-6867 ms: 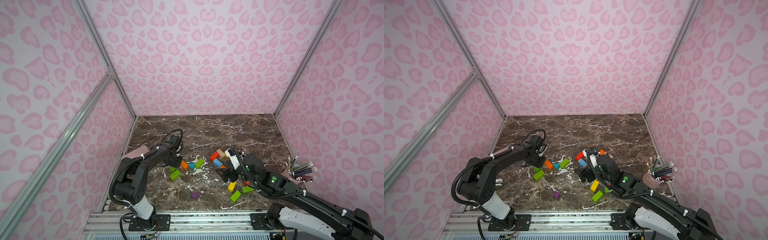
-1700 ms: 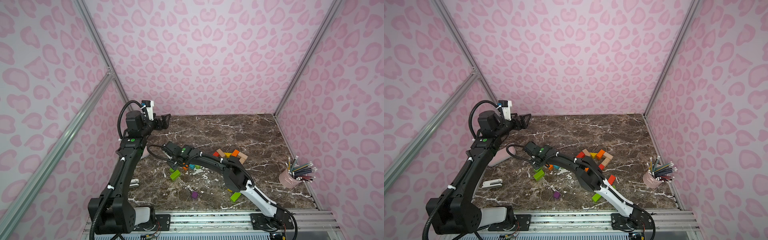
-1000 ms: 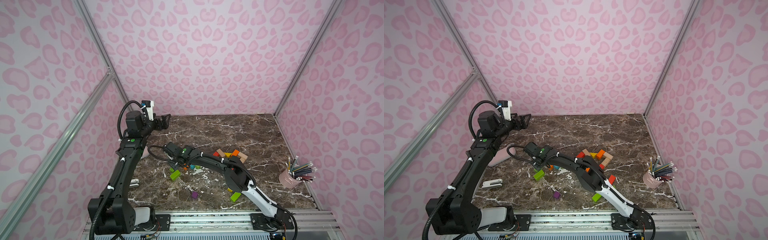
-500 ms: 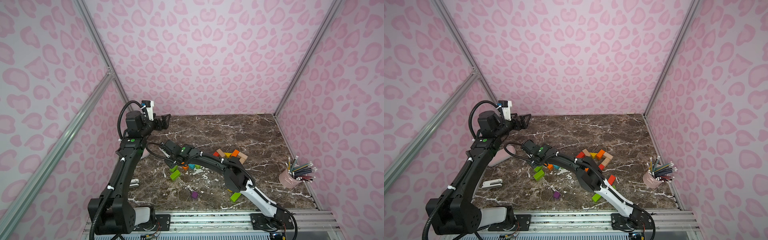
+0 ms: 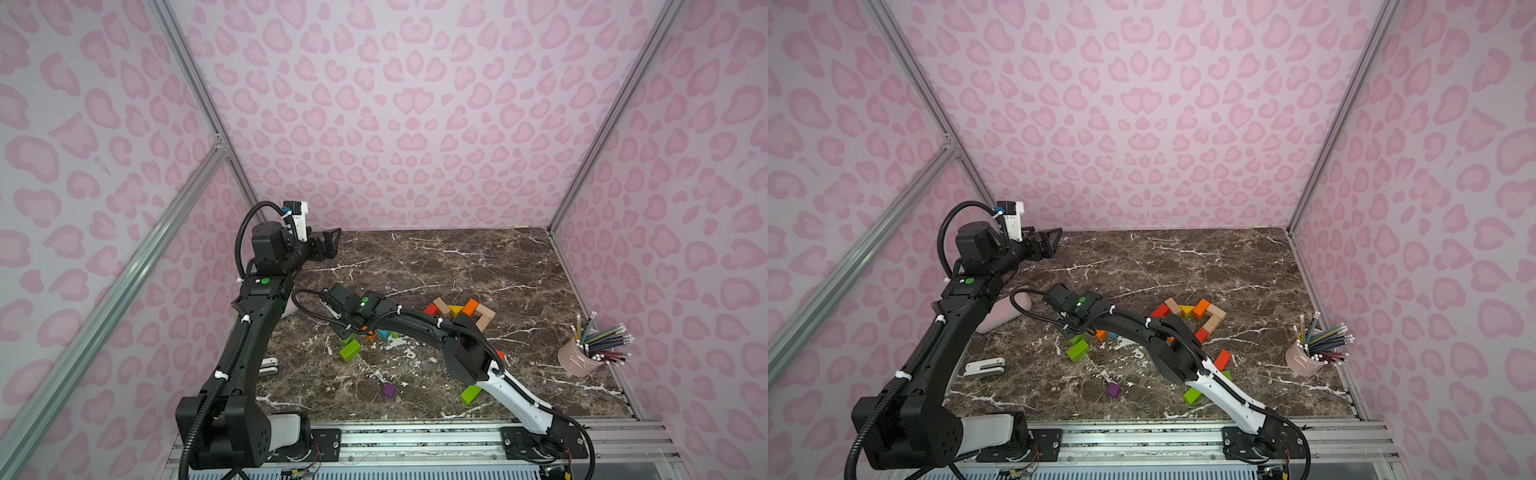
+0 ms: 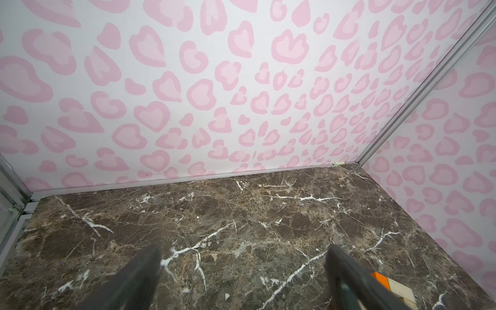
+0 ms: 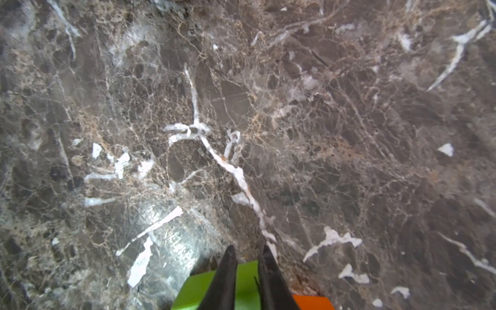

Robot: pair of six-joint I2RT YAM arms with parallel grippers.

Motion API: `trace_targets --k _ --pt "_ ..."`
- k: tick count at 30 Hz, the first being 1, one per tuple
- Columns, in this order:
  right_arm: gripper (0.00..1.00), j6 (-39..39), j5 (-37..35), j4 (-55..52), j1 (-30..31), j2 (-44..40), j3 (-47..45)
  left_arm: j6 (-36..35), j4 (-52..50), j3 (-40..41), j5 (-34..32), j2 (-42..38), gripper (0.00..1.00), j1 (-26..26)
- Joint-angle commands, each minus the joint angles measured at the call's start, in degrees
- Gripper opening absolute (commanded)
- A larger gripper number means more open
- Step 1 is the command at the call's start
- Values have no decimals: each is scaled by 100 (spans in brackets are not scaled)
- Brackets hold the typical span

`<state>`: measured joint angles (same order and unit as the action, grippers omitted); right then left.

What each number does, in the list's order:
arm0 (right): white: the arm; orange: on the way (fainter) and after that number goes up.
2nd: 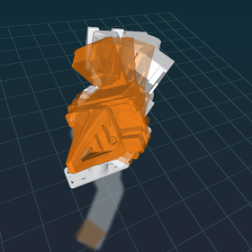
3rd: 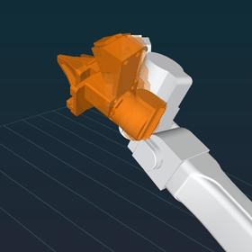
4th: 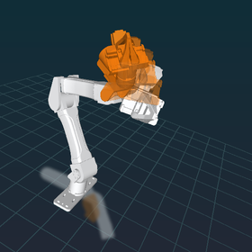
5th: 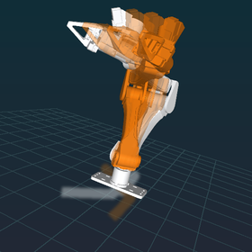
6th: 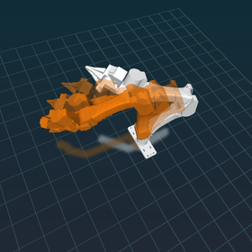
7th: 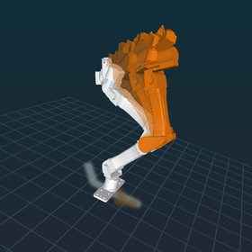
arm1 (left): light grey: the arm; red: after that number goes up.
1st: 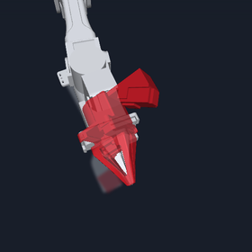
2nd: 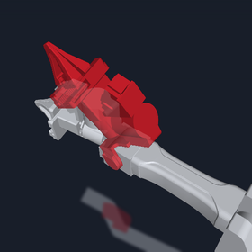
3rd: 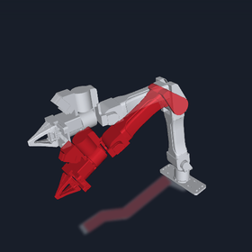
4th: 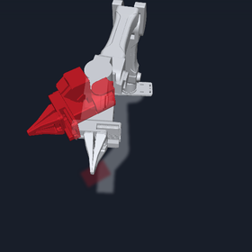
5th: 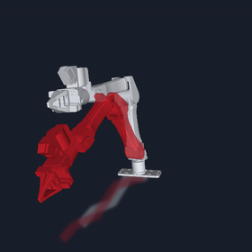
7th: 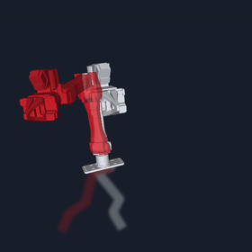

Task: Assemble a heart with building blocks
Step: Assemble the building block at the center of the board.

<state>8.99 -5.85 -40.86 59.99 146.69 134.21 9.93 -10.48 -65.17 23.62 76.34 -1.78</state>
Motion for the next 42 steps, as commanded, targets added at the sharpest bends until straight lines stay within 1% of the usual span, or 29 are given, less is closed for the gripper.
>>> trace_targets --k 1,15,31,36,42 --pt "20 -23 -88 -97 0 9 94 -24 174 1 28 -13 98 -8" --pt "19 -49 -198 -256 -9 -21 53 -18 178 5 33 -13 98 -12" --pt "18 -30 -204 -120 -11 -223 -176 -35 168 6 28 -13 98 -14" --pt "18 -29 -62 -13 4 -351 -176 -30 169 4 27 -21 98 -7" --pt "20 -272 153 120 168 -422 -176 -44 156 8 -61 -40 98 -9"
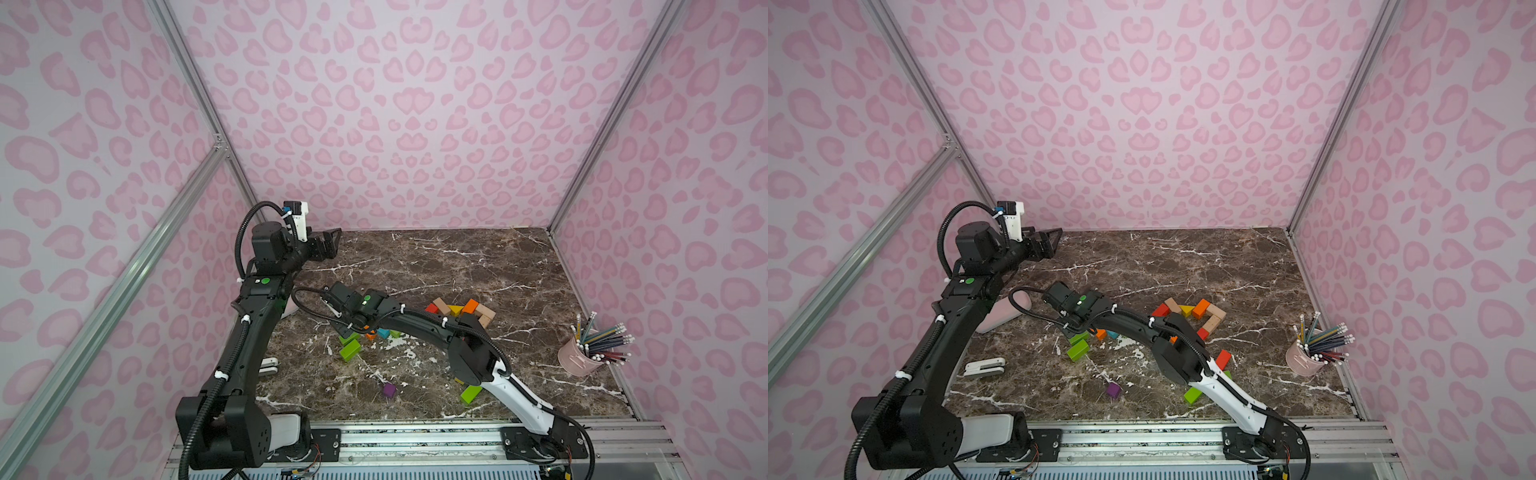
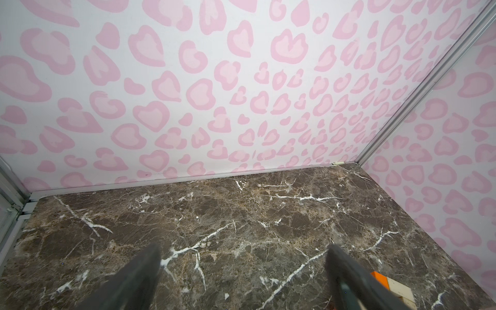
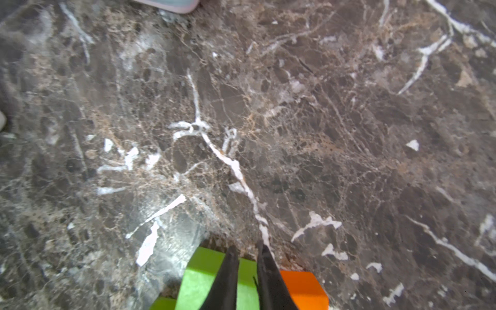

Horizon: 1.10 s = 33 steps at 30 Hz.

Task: Assemble a heart with building blocks
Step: Assemble the building block at the center of the board.

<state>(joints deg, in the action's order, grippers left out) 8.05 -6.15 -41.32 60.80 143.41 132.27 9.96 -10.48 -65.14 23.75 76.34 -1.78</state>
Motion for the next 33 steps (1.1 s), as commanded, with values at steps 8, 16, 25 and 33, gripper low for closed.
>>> trace_targets --k 8,16,25,33 --pt "20 -480 240 206 354 -46 27 -55 147 2 -97 -49 98 -6" --pt "20 -533 455 142 374 11 34 -46 152 2 -69 -39 98 -7" --pt "20 -385 522 -149 380 263 330 -46 151 11 -73 -40 98 -11" --pt "23 664 349 -309 310 280 446 -44 149 11 -83 -40 98 -9"
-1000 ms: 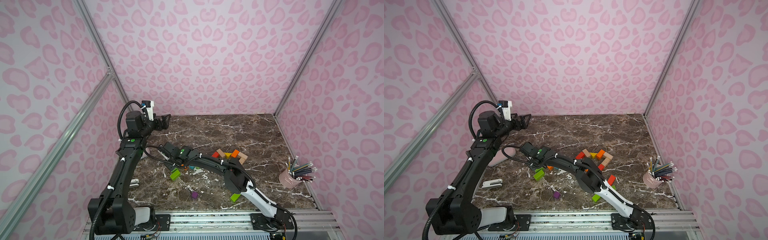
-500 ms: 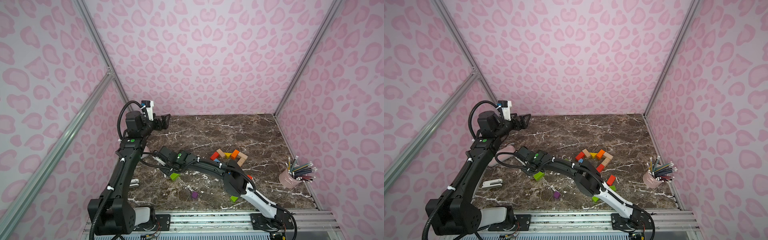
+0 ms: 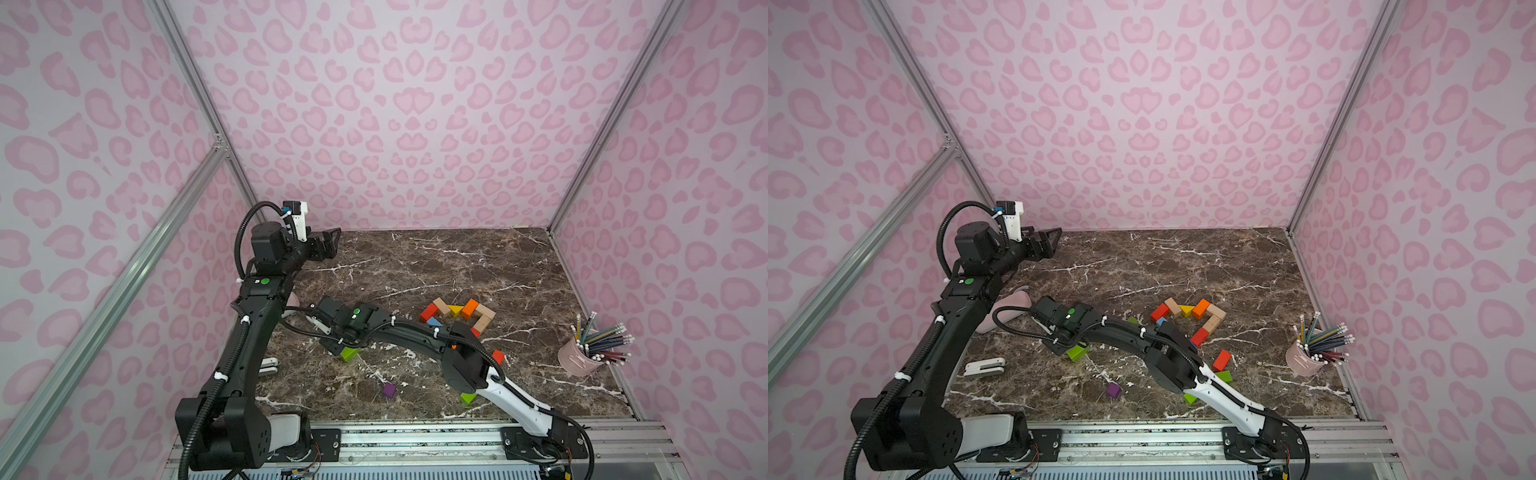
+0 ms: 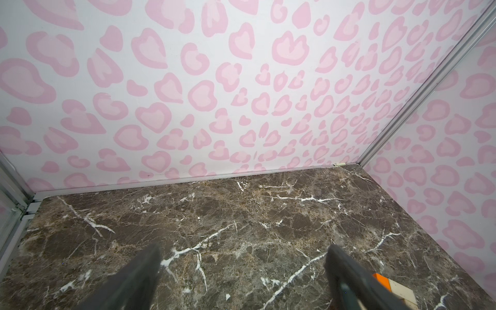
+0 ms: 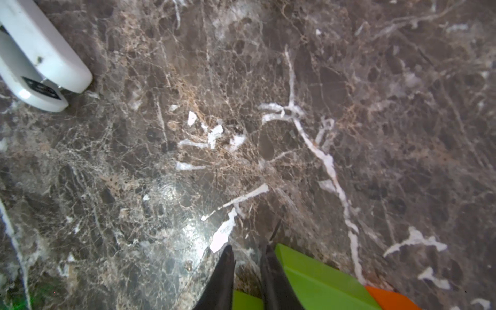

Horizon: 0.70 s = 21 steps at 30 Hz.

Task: Assemble a heart with building blocks
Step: Assemble the building block at the center of the board.

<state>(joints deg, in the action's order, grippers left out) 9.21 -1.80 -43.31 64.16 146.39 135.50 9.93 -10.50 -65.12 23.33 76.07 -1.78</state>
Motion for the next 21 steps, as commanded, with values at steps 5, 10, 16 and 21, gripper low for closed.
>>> trace_targets --k 5,10,16,21 --pt "24 756 161 -24 0 -111 121 -29 156 8 -33 -5 98 -7" --pt "24 917 199 -61 0 -84 126 -30 161 8 -33 -13 98 -9" --pt "24 1218 148 -108 -20 -106 134 -34 158 8 -29 -5 98 -14" --pt "26 1339 208 -116 -44 -78 134 -24 162 8 -28 -5 98 -8"
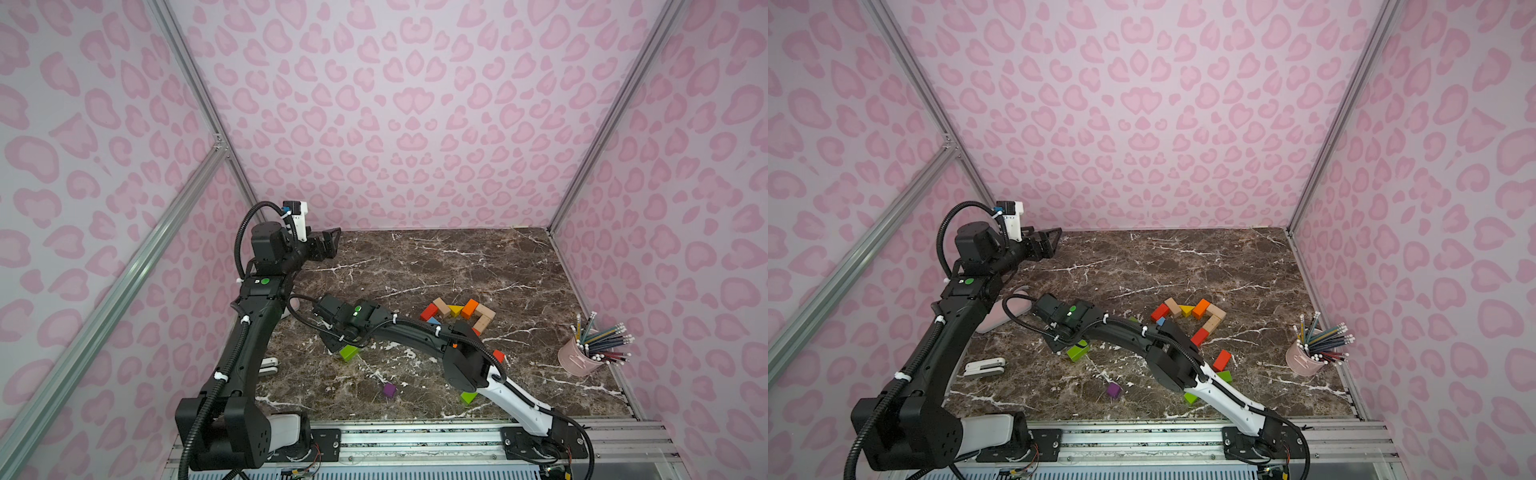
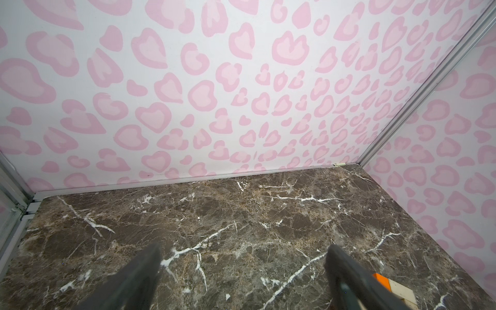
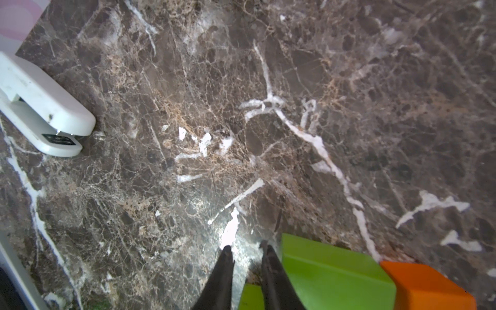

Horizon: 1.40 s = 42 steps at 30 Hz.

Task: Assemble a heart with building blocks
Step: Assemble the building block at the center of the board.

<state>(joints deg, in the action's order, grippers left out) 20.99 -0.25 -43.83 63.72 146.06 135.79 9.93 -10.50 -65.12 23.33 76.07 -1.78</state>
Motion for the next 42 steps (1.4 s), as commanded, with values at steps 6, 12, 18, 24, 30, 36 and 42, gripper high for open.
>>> trace_targets --k 6,12,18,24,30,36,42 --pt "28 185 108 -90 -4 -3 106 -27 157 8 -23 -5 98 -8" --pt "29 187 155 -90 -9 52 102 -27 162 8 -25 -5 98 -13" --pt "32 211 168 -125 -26 87 106 -30 155 8 -29 -12 98 -10" --pt "36 218 181 -160 -53 101 106 -35 158 13 -31 -14 98 -9" --pt "40 221 183 -187 -61 110 106 -35 147 8 -47 -14 98 -11" --pt "41 212 214 -204 -61 110 101 -35 153 9 -42 -14 98 -12" --pt "41 138 271 -164 -61 59 104 -40 154 8 -41 -14 98 -8"
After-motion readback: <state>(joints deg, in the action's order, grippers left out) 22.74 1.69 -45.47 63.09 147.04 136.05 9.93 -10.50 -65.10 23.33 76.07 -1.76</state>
